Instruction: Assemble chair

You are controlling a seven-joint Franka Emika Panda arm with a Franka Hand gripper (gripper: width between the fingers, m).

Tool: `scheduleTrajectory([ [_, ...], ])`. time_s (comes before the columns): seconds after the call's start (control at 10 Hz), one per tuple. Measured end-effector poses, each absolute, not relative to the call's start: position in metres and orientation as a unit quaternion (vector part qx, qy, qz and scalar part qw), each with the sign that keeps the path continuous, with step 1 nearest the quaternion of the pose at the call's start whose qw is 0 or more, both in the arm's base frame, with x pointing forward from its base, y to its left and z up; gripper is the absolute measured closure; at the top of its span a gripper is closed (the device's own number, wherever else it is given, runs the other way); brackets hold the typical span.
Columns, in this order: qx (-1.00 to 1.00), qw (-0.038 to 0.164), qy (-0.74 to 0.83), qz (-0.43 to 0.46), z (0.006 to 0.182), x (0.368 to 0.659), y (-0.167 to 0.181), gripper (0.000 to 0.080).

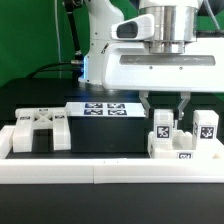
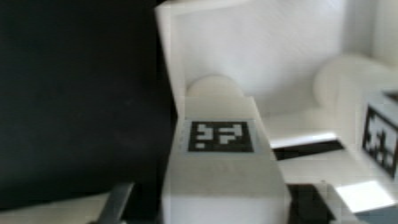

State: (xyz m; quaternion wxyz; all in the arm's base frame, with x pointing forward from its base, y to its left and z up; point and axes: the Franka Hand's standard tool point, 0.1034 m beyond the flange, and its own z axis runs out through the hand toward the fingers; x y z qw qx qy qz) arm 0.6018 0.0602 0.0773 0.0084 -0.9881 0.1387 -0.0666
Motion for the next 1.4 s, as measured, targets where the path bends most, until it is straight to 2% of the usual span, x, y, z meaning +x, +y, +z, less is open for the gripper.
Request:
scheduleTrajectory([
  [0.6, -0.887, 0.032, 0.457, -0.058, 0.0771, 0.6025, 0.0627, 0.0508],
  [0.8, -0.87, 0.034, 0.488, -0.056, 0.0774, 0.6027, 0.0624, 0.0508],
  [0.9, -0.877, 0.033, 0.477, -0.056, 0.0771, 0.6025, 0.0626, 0.0462],
  [1.0, -0.886, 0.032, 0.46, -0.057, 0.0771, 0.6025, 0.0626, 0.027],
  [1.1, -0.899, 0.03, 0.434, -0.058, 0.077, 0.6025, 0.0627, 0.0177],
  [1.4, -0.962, 0.018, 0.266, -0.062, 0.077, 0.6027, 0.0608, 0.0158],
])
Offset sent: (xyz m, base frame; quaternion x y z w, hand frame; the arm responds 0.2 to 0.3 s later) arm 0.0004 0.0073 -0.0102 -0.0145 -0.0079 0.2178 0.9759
